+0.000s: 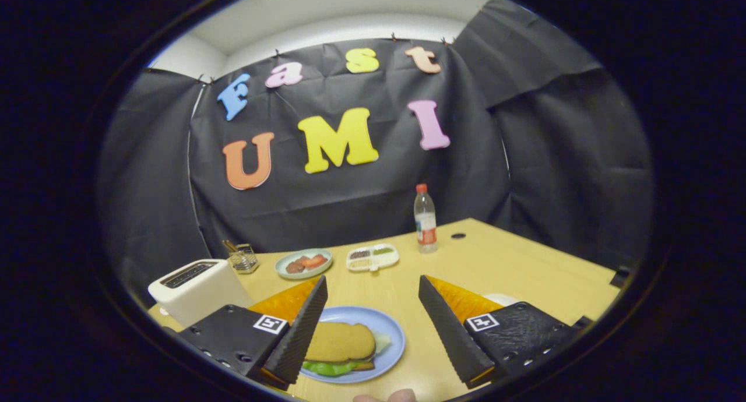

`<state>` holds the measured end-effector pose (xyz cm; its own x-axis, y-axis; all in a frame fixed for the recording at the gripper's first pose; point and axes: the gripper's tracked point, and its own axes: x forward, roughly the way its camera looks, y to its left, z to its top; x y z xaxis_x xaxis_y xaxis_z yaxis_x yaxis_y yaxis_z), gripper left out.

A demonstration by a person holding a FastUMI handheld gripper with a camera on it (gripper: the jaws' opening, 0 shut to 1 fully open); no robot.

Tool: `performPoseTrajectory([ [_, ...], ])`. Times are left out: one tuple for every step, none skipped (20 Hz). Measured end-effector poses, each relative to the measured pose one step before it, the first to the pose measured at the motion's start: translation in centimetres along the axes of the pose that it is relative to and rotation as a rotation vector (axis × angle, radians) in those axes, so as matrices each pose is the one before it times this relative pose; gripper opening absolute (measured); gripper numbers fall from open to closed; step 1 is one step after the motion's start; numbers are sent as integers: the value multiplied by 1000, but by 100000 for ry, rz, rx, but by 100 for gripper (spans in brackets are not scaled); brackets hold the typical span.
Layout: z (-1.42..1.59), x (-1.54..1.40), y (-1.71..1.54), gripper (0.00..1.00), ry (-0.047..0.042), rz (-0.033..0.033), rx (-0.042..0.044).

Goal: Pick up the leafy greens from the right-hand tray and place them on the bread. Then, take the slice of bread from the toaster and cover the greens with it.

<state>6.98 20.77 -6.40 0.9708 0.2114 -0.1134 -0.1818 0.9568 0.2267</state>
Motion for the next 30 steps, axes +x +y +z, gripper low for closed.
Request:
performPoseTrajectory([
  [1864, -1064, 367, 95, -4825, 752, -3962],
  [1753, -1191, 32, 95, -5031, 266, -3837],
  [1690, -1103, 298, 95, -4402, 592, -2680],
  [1038, -917, 510, 95, -2284, 1269, -362],
  [805, -950, 588, 95, -1388, 1734, 621],
  [503, -727, 278, 95, -528, 1109, 429],
  [567, -817, 161, 95, -533, 1091, 146],
  [457, -721, 70, 95, -455, 258, -981],
  [479, -601, 105, 95, -1258, 97, -1185],
  [243, -521, -18, 95, -567, -172, -1578],
  [168, -672, 96, 95, -378, -137, -1636],
  [-5, -350, 182, 95, -208, 166, -736],
  [-124, -390, 348, 95, 555, 647, 95],
  [-176, -254, 354, 95, 215, 887, -83],
  [-235, -111, 324, 95, 684, 1238, 90],
  [-185, -109, 171, 95, 533, 682, 496],
  [-215, 83, -3, 95, 581, 34, 721],
  [-135, 57, 89, 96, 255, 159, 484],
  [-49, 183, -23, 96, 141, -124, 421],
  [-169, 139, -46, 96, 437, -323, 344],
  [-161, 147, -72, 96, 329, -334, 39],
  [-79, 71, 66, 96, 418, -167, -180],
  [-219, 137, -31, 96, 617, -287, -305],
  [-139, 64, 90, 96, 554, 123, -192],
  [-236, 105, 155, 96, 859, 546, -180],
  [-46, -74, 68, 96, 202, 202, 75],
  [78, 93, 32, 96, -159, -72, 427],
  [-50, 75, 20, 96, 120, 92, 43],
  [-121, 107, -139, 96, 307, -525, -302],
  [87, -30, -93, 96, -654, -596, 33],
])
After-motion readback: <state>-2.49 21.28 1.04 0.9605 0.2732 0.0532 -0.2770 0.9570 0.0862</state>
